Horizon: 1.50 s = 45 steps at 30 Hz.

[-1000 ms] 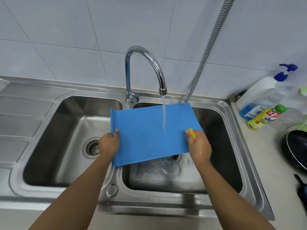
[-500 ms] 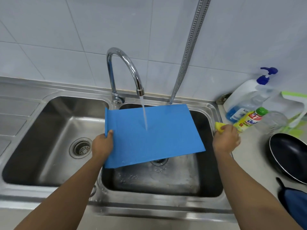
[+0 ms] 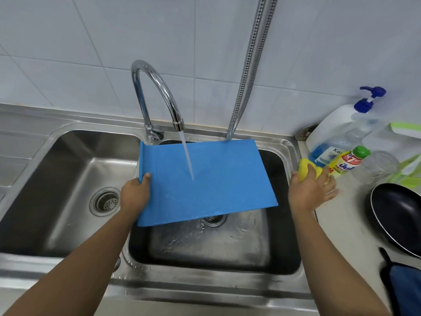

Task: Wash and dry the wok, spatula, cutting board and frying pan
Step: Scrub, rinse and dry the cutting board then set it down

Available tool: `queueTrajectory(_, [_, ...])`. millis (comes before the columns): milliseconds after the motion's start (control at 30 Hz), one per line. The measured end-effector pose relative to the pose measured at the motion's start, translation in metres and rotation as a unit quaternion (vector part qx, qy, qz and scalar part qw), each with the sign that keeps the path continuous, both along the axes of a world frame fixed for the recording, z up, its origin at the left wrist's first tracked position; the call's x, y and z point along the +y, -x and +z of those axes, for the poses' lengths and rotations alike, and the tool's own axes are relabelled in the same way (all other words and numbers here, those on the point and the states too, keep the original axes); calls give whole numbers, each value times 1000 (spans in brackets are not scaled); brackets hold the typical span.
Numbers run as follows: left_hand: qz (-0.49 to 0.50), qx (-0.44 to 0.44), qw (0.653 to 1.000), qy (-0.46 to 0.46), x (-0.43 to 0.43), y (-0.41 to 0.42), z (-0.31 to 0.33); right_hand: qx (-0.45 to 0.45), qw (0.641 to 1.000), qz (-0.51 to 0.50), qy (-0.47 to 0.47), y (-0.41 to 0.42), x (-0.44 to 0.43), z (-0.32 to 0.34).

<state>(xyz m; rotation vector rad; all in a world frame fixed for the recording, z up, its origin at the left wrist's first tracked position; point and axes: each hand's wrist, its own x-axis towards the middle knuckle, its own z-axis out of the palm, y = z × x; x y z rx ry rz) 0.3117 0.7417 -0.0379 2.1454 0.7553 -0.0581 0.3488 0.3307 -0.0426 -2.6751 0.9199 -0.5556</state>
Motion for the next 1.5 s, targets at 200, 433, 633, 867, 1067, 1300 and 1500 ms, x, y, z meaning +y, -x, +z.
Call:
queueTrajectory(200, [-1, 6, 1000, 16, 8, 4, 1, 45, 968, 138, -204, 21, 56, 1])
queueTrajectory(433, [-42, 29, 998, 27, 28, -4, 2, 197, 819, 50, -537, 21, 54, -4])
queueTrajectory(633, [-144, 26, 979, -143, 9, -22, 1, 161, 820, 24, -549, 49, 44, -1])
queueTrajectory(867, [-307, 15, 885, -349, -57, -22, -14, 87, 827, -5, -555, 76, 27, 16])
queueTrajectory(1067, [-385, -4, 895, -225, -123, -4, -25, 66, 829, -1, -556, 77, 34, 22])
queueTrajectory(1300, [-341, 9, 909, -239, -91, -2, -38, 85, 832, 22, -548, 81, 33, 19])
queueTrajectory(1500, [-213, -12, 927, -308, -60, 5, -28, 112, 813, 30, -571, 77, 37, 12])
